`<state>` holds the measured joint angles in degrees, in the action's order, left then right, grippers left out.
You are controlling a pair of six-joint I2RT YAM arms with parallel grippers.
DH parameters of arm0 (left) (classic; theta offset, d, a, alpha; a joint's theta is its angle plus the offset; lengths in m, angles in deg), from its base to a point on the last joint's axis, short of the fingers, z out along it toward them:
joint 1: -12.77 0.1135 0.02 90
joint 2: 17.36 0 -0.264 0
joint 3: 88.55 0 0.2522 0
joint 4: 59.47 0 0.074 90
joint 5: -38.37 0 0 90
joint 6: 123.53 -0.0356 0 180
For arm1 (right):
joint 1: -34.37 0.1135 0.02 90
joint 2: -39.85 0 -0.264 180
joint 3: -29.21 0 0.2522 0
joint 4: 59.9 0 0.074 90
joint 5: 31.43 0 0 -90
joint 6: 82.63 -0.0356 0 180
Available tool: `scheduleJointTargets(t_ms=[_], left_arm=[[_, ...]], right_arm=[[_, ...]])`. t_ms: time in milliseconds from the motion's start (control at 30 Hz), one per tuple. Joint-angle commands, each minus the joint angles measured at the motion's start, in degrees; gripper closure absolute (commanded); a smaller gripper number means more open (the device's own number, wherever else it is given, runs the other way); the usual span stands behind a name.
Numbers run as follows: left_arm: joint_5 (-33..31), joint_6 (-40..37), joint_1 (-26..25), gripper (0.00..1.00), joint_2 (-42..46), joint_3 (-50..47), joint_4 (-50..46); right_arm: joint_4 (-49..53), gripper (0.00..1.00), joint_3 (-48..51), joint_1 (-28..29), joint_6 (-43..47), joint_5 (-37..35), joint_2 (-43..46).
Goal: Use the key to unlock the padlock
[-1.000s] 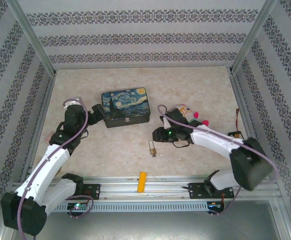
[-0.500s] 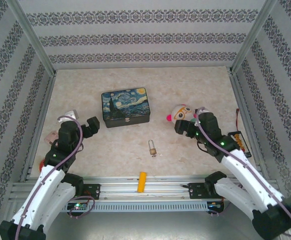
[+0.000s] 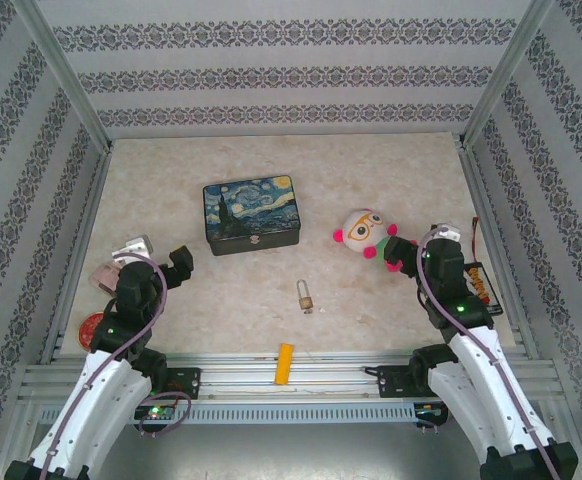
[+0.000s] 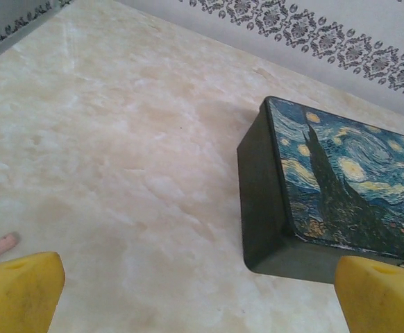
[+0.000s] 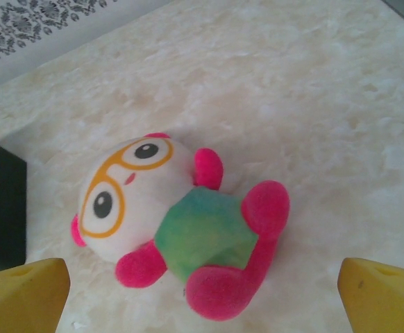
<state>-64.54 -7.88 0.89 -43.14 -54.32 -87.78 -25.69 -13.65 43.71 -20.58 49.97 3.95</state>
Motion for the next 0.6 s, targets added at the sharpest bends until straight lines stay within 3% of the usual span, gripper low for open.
scheduleJointTargets(t_ms=[0,567], left_arm=[[-3.5,-2.0,0.7,0.01,0.6,-0.4,2.2],[-4.4,-2.0,0.7,0.01,0.6,-1.6,2.5]], right_arm=[[-4.6,0.02,0.9,-0.5,2.1,-1.5,0.1],[-13.5,0.02,12.0,-0.6,4.2,-10.4,10.9]])
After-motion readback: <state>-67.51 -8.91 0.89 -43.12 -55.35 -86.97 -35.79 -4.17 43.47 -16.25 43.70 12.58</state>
